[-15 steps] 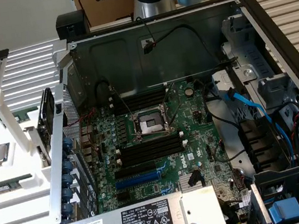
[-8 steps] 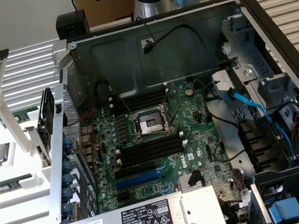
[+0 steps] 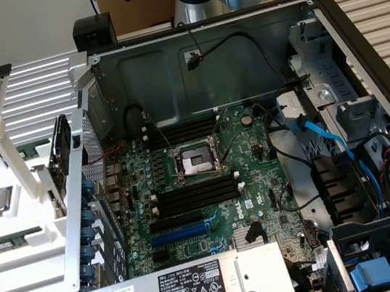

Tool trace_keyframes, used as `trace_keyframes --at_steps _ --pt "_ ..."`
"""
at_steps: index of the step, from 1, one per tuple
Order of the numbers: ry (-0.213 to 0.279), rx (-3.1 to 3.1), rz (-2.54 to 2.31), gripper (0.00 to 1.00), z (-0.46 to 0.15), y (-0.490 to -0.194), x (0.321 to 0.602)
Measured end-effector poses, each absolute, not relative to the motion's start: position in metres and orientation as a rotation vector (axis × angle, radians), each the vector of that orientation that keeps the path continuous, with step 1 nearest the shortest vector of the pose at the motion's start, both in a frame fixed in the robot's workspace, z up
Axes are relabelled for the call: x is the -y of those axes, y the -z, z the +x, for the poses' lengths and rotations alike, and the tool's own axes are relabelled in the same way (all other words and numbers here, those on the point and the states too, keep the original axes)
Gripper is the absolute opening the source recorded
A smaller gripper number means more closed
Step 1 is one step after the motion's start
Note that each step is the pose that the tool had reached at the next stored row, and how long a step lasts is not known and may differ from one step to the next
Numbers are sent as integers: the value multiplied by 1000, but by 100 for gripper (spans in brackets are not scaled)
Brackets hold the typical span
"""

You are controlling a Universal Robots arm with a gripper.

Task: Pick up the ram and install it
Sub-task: 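Pick up the ram and move it above insertion slot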

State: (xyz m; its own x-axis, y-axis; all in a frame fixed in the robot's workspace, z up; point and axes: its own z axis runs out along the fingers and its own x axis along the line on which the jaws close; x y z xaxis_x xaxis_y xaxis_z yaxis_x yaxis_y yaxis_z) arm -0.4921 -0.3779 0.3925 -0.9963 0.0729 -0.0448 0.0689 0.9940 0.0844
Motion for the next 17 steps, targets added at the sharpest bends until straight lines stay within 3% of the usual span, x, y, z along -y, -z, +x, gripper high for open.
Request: trace_keyframes --at_steps 11,17 --pt "-126 -3089 108 12 -492 -393 378" --pt "-121 -3095 -142 12 -492 -393 377"
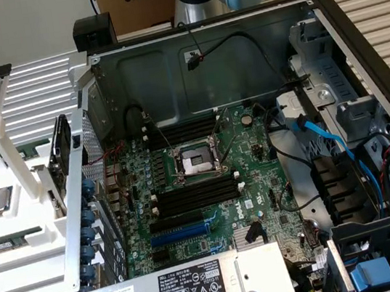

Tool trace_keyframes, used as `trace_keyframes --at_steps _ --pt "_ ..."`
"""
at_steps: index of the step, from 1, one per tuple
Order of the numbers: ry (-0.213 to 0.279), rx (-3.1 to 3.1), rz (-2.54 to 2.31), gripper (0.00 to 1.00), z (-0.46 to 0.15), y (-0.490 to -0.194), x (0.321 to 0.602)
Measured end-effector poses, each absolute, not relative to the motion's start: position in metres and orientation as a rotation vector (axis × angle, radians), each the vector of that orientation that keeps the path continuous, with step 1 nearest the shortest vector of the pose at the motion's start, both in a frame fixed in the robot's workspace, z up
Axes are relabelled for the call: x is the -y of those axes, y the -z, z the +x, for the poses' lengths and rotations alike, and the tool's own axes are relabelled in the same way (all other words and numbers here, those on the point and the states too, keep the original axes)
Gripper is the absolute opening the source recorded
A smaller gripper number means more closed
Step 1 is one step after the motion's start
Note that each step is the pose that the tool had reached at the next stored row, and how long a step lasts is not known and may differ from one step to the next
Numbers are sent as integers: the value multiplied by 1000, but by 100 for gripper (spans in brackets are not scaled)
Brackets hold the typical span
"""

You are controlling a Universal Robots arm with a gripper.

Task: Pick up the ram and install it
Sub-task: 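Pick up the ram and move it above insertion slot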

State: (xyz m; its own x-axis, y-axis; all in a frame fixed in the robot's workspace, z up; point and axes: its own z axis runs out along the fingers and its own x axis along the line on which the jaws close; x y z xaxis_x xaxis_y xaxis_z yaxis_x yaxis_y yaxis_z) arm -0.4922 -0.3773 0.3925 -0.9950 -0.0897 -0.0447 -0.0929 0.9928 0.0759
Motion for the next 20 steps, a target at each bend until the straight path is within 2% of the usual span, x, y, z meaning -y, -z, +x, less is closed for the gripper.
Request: trace_keyframes --at_steps 20 --pt "-127 -2986 -895 12 -492 -392 377"
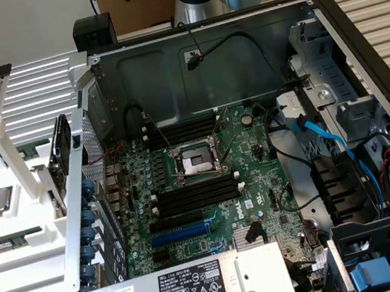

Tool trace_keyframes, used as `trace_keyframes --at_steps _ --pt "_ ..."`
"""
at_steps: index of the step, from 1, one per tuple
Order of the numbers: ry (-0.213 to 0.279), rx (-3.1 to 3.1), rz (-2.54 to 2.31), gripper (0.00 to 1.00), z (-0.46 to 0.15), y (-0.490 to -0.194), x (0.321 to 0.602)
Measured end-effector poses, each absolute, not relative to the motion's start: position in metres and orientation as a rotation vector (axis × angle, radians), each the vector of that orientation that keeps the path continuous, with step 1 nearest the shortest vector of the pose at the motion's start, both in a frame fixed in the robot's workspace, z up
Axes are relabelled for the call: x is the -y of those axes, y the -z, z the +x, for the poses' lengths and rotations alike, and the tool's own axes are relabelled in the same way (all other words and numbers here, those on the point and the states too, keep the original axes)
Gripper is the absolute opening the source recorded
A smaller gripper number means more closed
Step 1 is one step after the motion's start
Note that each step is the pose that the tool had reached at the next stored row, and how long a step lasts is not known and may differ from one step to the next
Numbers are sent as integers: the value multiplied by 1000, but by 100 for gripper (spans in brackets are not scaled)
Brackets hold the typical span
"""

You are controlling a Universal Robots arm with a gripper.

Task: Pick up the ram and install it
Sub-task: 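Pick up the ram and move it above insertion slot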

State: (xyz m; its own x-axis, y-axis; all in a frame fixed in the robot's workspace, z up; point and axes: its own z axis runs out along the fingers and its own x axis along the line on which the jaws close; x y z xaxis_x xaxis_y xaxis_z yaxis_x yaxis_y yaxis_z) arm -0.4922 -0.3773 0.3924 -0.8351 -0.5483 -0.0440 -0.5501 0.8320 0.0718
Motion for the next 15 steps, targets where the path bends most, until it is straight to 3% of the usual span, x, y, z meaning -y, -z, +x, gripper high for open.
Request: trace_keyframes --at_steps 15 --pt "-127 -2813 -1378 12 -492 -390 377"
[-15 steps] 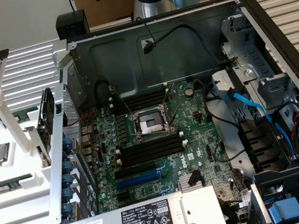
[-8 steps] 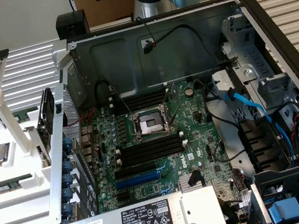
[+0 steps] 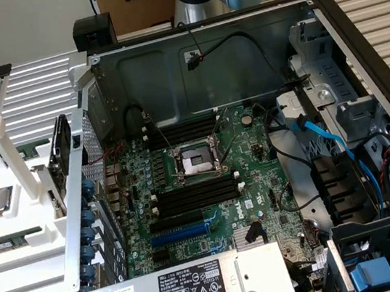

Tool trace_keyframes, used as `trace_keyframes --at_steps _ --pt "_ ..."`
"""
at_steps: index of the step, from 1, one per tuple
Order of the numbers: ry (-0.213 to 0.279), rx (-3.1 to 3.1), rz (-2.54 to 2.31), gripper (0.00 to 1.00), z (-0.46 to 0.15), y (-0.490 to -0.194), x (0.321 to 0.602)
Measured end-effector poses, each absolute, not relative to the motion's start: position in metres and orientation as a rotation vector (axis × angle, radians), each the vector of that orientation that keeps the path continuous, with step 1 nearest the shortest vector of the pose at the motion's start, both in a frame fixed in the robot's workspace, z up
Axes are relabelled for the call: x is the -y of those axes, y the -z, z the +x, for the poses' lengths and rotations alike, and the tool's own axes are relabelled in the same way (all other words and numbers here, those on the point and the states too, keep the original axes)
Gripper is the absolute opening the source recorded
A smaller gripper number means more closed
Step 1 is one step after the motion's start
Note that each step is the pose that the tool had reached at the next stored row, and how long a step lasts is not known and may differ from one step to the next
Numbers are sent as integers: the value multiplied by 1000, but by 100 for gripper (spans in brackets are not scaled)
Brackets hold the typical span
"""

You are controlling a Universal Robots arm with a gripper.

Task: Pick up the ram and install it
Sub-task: 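Pick up the ram and move it above insertion slot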

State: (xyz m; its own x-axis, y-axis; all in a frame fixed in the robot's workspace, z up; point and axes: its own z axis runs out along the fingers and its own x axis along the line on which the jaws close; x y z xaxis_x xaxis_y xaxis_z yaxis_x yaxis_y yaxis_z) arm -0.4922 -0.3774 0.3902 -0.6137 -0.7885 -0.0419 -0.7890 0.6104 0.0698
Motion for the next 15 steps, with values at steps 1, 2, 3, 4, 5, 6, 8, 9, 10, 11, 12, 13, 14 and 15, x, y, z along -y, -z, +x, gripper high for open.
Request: trace_keyframes --at_steps 1,2,3,4,5,6,8,9,10,11,12,13,14,15 --pt "-127 -2801 -1403 12 -492 -390 377" --pt "-125 -2790 -1429 12 -492 -390 377" --pt "-124 -2779 -1452 12 -492 -390 377" --pt "-123 -2768 -1475 12 -492 -389 377" --pt "-122 -2756 -1499 12 -492 -389 377" --pt "-119 -2720 -1570 12 -492 -389 377" --pt "-118 -2693 -1620 12 -492 -389 377" --pt "-116 -2680 -1644 12 -492 -389 377" --pt "-115 -2668 -1665 12 -492 -388 377" --pt "-113 -2656 -1686 12 -492 -388 377" --pt "-111 -2631 -1729 12 -492 -388 377" --pt "-111 -2617 -1752 12 -492 -388 377" --pt "-110 -2600 -1778 12 -492 -388 377" --pt "-108 -2585 -1801 12 -492 -388 377"
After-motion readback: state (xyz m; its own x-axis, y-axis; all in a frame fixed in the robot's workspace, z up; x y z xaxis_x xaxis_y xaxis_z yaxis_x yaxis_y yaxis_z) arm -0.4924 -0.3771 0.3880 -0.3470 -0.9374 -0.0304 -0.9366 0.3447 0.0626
